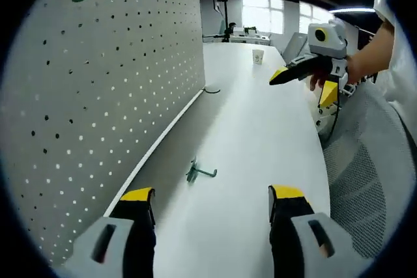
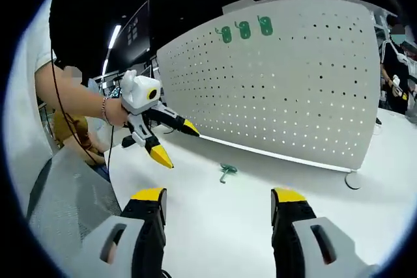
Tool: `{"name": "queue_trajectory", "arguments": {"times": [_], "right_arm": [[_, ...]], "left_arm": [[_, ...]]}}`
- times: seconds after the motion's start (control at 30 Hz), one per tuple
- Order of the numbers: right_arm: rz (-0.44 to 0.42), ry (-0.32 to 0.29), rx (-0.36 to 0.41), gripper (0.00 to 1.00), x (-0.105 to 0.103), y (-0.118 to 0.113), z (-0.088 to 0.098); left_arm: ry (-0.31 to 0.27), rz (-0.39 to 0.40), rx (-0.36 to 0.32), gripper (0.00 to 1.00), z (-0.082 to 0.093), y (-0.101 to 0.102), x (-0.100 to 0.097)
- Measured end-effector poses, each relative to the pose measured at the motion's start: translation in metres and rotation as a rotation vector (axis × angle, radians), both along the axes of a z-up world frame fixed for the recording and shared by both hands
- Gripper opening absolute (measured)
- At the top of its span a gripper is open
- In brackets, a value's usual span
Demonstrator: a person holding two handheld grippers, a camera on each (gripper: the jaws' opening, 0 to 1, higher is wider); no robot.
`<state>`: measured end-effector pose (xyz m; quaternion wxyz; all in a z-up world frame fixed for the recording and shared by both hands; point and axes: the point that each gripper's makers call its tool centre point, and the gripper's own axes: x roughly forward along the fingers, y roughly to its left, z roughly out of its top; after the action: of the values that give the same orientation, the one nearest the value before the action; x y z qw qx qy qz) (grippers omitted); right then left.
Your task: Insert the hook assembly into the mounting plate slot until the hook locks in place.
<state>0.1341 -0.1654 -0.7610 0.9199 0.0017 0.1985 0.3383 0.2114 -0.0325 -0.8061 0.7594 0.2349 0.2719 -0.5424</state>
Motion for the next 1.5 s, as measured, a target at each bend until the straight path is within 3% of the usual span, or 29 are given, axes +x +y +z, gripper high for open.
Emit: {"name": "queue_trajectory", "arguments": {"times": [0.6,0.83,1.5], "right_arm": [[0.012,0.004,-0.007,0.63,0.000,-0.004,0.002],[0.001,0.010,-0.003,0.62,0.000,-0.007,0.000],[-0.036,0.014,0.007,0.60,0.001,-0.013,0.001]], "left_arm": [[0.033,-0.186,0.157,0.70,-0.026,-0.025,0.022],[0.049,-0.274,0.216,0.70,-0.042,-0.027,0.020],[0.100,-0.363,0.310,0.64,-0.071,-0.037,0.026]]}}
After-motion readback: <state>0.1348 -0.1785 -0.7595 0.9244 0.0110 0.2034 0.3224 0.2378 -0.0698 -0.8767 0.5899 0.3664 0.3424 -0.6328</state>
